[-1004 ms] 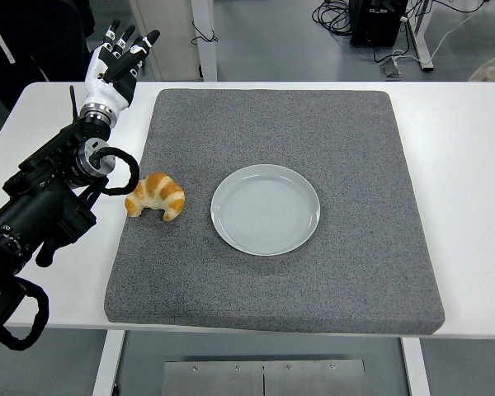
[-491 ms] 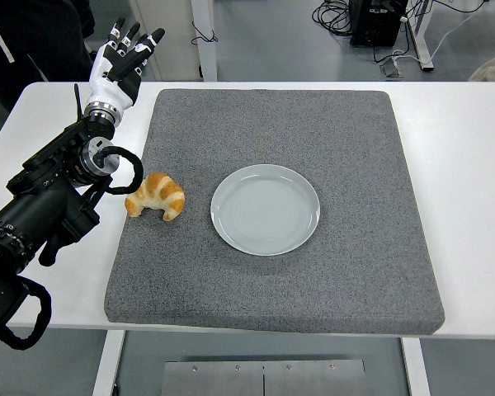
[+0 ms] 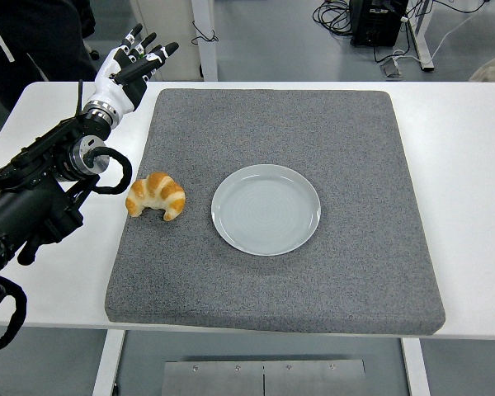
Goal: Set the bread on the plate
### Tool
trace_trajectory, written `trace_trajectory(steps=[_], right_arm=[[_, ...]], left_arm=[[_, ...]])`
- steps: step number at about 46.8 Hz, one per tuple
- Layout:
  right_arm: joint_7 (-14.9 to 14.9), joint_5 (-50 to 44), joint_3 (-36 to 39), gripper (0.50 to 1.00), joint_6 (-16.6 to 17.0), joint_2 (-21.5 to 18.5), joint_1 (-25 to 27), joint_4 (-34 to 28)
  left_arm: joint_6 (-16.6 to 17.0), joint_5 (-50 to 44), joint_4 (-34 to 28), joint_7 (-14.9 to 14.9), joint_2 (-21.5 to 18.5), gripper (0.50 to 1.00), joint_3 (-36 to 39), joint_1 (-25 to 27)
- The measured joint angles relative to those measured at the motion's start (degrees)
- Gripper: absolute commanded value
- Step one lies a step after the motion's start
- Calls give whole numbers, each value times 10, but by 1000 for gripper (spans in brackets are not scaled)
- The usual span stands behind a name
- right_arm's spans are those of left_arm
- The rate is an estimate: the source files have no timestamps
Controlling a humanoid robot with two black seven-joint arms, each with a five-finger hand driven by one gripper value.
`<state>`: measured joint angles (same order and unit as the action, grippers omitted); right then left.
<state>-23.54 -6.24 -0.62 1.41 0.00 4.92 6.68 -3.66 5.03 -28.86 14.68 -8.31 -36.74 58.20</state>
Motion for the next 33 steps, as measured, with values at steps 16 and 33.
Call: trace_trajectory(steps=[16,33], right_arm=[[0,0,0,1000,0,0,0,0],[0,0,0,1000,0,0,0,0]], left_arm=[[1,6,-36,-8,-60,969,77,16],[7,99,-157,-10,-161,968,158,34]])
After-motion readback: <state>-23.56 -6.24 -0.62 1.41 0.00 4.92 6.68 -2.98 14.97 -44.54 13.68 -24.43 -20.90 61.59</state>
